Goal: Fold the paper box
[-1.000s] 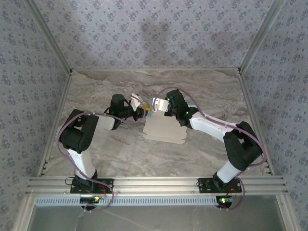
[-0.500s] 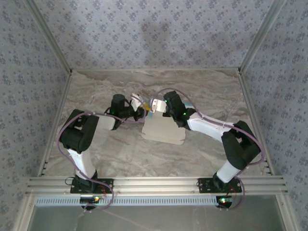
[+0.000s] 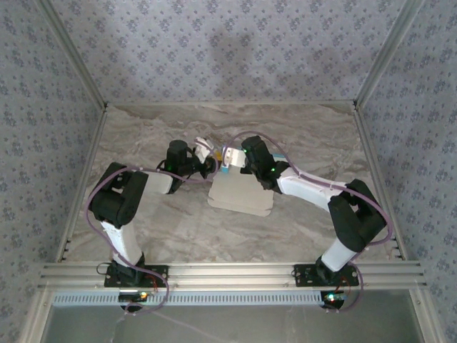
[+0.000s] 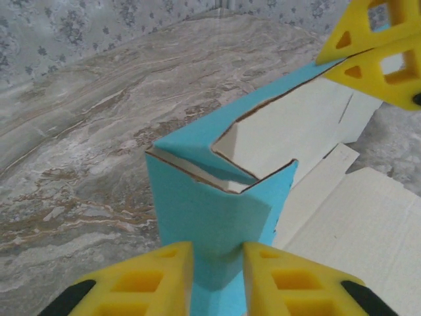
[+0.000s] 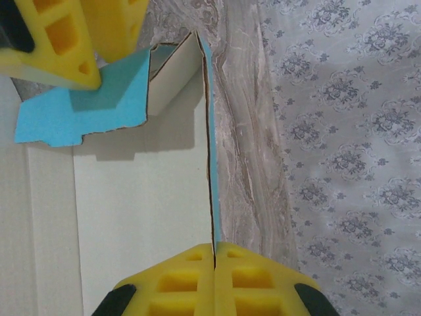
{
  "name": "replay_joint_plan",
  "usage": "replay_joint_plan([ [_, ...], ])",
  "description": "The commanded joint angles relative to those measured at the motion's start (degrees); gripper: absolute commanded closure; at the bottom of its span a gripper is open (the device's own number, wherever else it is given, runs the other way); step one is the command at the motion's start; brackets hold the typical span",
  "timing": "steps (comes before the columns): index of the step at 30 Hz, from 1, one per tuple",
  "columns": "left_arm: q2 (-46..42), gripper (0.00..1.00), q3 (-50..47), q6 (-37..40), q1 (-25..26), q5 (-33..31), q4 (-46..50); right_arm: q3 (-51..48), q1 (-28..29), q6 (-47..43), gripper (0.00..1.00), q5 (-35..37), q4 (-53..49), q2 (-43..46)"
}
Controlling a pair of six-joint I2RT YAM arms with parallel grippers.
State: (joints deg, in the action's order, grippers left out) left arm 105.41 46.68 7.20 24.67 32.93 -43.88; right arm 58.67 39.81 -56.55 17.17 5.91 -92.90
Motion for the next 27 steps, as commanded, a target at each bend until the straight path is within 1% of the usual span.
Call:
replay_joint_plan([
  [1, -0.4, 0.65, 0.8, 0.3, 0.8, -1.5, -4.2, -0.1, 1.4, 1.0, 1.0, -2.5, -1.1, -0.3],
  [4, -0.5, 0.61, 0.3, 2.0, 1.2, -3.3, -3.9, 0.2, 1.4, 1.0, 1.0, -2.6, -1.3, -0.2],
  [6, -0.5, 0.6, 0.0, 2.8, 1.1, -4.1, -3.7, 0.3, 1.4, 1.0, 1.0, -2.8, -1.7, 0.0],
  [9, -1.2, 0.6, -0.2, 5.3, 1.1, -3.9, -1.4, 0.3, 1.3, 0.2, 1.0, -2.7, -1.9, 0.0],
  [13, -1.5, 0.59, 0.1, 7.2, 0.8, -1.8, 1.1, 1.1, 1.0, -0.5, 1.0, -2.7, -2.4, 0.0],
  [16, -1.1, 0.58, 0.0, 6.2, 0.5, -0.7, 0.7, 2.6, 0.8, -0.7, 1.0, -3.2, -3.9, -0.2],
  [18, -0.3, 0.54, -0.1, 5.0, 0.3, 0.5, -0.6, 3.3, 0.7, -0.7, 1.0, -3.3, -4.3, -0.4],
  [21, 0.6, 0.51, 0.4, 3.4, 0.3, -0.9, -2.2, 4.1, 0.6, -0.5, 1.0, -4.3, -5.6, -0.7],
  [24, 1.9, 0.53, 1.4, 1.9, 0.2, -1.8, -3.5, 4.4, 0.7, -0.3, 1.0, -4.7, -6.4, -1.0],
  [27, 2.8, 0.57, 1.8, -0.4, 0.6, -3.9, -5.8, 4.0, 0.7, 0.4, 1.0, -4.7, -6.6, -0.8],
])
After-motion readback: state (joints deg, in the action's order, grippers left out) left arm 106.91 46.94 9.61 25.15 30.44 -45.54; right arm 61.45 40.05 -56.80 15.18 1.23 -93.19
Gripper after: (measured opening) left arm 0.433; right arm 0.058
